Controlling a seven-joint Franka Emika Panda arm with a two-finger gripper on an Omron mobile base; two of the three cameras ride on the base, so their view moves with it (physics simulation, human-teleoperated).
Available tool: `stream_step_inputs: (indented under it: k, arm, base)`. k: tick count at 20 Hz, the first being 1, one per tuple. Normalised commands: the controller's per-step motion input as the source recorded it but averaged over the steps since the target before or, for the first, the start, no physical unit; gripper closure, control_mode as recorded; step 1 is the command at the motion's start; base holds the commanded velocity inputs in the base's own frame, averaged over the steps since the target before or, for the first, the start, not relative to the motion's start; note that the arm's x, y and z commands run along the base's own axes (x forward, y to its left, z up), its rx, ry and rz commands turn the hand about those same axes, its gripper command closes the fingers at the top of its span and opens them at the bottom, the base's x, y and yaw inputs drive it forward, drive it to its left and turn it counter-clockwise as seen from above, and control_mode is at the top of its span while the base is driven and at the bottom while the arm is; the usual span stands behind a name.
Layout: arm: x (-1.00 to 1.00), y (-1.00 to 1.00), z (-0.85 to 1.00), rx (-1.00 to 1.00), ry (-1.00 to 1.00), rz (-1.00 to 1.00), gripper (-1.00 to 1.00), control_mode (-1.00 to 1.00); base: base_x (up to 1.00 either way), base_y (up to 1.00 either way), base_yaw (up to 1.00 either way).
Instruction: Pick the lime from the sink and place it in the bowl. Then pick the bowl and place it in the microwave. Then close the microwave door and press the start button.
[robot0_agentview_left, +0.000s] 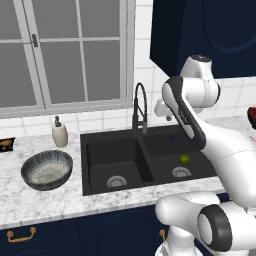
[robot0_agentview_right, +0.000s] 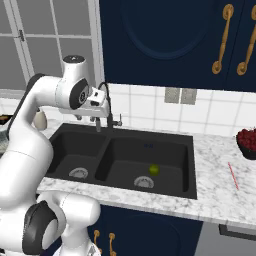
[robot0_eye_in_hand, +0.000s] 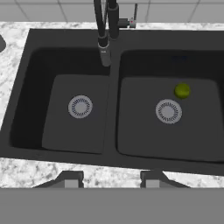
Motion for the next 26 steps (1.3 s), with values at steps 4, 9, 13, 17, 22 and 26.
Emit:
stream_step_inputs:
  k: [4,9,13,17,22,26]
  arm:
    - [-0.03,0.0,-0.06,0.0,0.0,0.0,-1.0,-1.0]
    - [-0.02,-0.73,-0.65,0.03,-0.11,0.0,-1.0,-1.0]
    - [0.01,-0.9,-0.63,0.04,-0.01,-0.03,-1.0,-1.0]
    - [0.2,-0.59,-0.57,0.02,0.01,0.0,-1.0,-1.0]
    - [0.35,-0.44,-0.62,0.01,0.1,0.0,-1.0,-1.0]
    - [0.33,-0.55,-0.57,0.0,0.13,0.0,-1.0,-1.0]
  base:
    - [0.0,0.0,0.0]
    - [0.0,0.0,0.0]
    - [0.0,0.0,0.0]
    - [0.0,0.0,0.0]
    - [0.0,0.0,0.0]
    - [0.0,0.0,0.0]
